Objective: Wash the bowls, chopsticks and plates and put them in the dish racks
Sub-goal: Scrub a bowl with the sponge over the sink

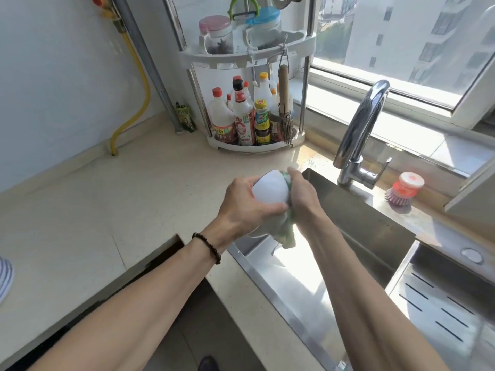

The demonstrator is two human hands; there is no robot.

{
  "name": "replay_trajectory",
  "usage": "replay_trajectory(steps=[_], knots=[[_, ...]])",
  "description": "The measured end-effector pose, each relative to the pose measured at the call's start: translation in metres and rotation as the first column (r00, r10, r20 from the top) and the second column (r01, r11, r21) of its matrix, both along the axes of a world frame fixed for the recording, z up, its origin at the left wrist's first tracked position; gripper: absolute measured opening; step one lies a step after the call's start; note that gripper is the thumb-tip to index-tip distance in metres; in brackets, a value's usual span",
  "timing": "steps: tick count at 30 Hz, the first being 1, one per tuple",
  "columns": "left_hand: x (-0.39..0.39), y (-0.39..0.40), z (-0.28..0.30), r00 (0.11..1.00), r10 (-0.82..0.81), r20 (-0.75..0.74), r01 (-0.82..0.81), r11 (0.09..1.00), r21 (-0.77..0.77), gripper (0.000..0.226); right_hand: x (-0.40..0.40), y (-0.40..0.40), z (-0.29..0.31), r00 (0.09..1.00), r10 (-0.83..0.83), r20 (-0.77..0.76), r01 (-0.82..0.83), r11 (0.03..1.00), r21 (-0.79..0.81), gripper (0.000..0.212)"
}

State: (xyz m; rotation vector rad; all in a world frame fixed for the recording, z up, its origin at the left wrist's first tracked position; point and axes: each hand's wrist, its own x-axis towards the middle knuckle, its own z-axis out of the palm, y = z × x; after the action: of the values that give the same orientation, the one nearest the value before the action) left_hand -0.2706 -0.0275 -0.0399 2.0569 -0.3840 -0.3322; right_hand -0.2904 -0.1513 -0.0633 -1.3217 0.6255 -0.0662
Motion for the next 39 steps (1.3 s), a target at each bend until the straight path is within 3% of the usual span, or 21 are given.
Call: replay_trajectory(steps=[2,3,4,6,8,11,13,16,18,21,24,25,28,29,32,33,34,37,39], knots=[[0.001,-0.001,-0.001,0.995,0.098,-0.031,-0.099,0.995,-0.032,0.023,-0.002,0.008,-0.002,0.986,0.149,0.072,-0.118,0.94,-0.319,0.042],[0.005,-0.001,-0.002,0.995,0.098,-0.023,-0.098,0.995,-0.001,0.023,-0.004,0.012,-0.005,0.976,0.199,0.092,-0.149,0.908,-0.391,0.043],[0.007,0.0,-0.001,0.998,0.063,-0.016,-0.062,0.997,0.036,0.022,-0.004,0.012,-0.008,0.972,0.205,0.113,-0.153,0.922,-0.355,0.043],[0.006,0.005,0.007,0.999,-0.036,-0.032,0.037,0.999,0.036,0.027,-0.004,0.004,-0.011,0.987,0.098,0.123,-0.093,0.995,-0.043,0.033],[0.003,0.009,0.014,0.989,-0.095,-0.111,0.088,0.994,-0.063,0.04,-0.007,-0.005,-0.013,0.996,0.019,0.081,-0.039,0.968,0.249,0.033],[0.004,0.018,0.016,0.962,-0.178,-0.205,0.136,0.969,-0.205,0.053,-0.011,-0.011,-0.013,0.997,-0.076,0.023,0.062,0.928,0.366,0.05],[0.006,0.027,0.018,0.914,-0.269,-0.303,0.222,0.958,-0.179,0.056,-0.012,-0.014,-0.015,0.998,-0.068,0.01,0.064,0.969,0.24,0.038],[0.015,0.027,0.024,0.856,-0.358,-0.373,0.384,0.923,-0.005,0.048,-0.011,-0.021,-0.003,0.997,0.077,-0.003,-0.076,0.979,-0.187,0.03],[0.015,0.017,0.025,0.894,-0.319,-0.315,0.362,0.928,0.087,0.036,-0.007,-0.017,0.009,0.988,0.145,0.05,-0.121,0.935,-0.333,0.031],[0.013,0.006,0.019,0.958,-0.207,-0.2,0.234,0.965,0.121,0.03,-0.008,-0.004,0.015,0.978,0.164,0.131,-0.104,0.922,-0.374,0.033],[0.012,0.007,0.012,0.986,-0.155,-0.067,0.164,0.973,0.16,0.018,-0.017,0.015,-0.006,0.955,0.269,0.128,-0.163,0.831,-0.532,0.044],[0.01,0.007,0.011,0.985,-0.167,-0.044,0.173,0.971,0.165,0.018,-0.019,0.016,-0.008,0.956,0.249,0.154,-0.141,0.852,-0.504,0.049],[-0.001,0.008,0.007,0.988,-0.144,-0.055,0.15,0.981,0.121,0.035,-0.01,0.003,-0.006,0.992,0.094,0.084,-0.083,0.989,-0.126,0.044],[-0.002,0.009,0.005,0.992,-0.11,-0.06,0.115,0.989,0.092,0.036,-0.008,0.0,-0.004,0.993,0.102,0.059,-0.095,0.989,-0.113,0.044],[0.002,0.008,-0.003,1.0,0.009,0.006,-0.009,0.994,0.11,0.017,-0.012,0.02,0.001,0.973,0.215,0.079,-0.17,0.909,-0.381,0.045],[0.003,0.009,-0.004,0.999,0.011,0.032,-0.016,0.99,0.139,0.017,-0.015,0.026,0.0,0.969,0.224,0.099,-0.168,0.901,-0.399,0.046],[0.001,0.011,-0.002,0.999,-0.001,0.039,-0.005,0.99,0.139,0.021,-0.015,0.025,-0.005,0.97,0.219,0.109,-0.167,0.919,-0.358,0.045],[-0.007,0.018,0.003,1.0,-0.022,-0.002,0.022,0.997,0.079,0.042,-0.002,0.013,-0.009,0.996,0.066,0.063,-0.071,0.994,0.083,0.033],[-0.007,0.021,0.0,0.999,0.053,-0.005,-0.052,0.997,0.055,0.035,-0.003,0.017,-0.007,0.992,0.105,0.07,-0.103,0.994,-0.027,0.039]])
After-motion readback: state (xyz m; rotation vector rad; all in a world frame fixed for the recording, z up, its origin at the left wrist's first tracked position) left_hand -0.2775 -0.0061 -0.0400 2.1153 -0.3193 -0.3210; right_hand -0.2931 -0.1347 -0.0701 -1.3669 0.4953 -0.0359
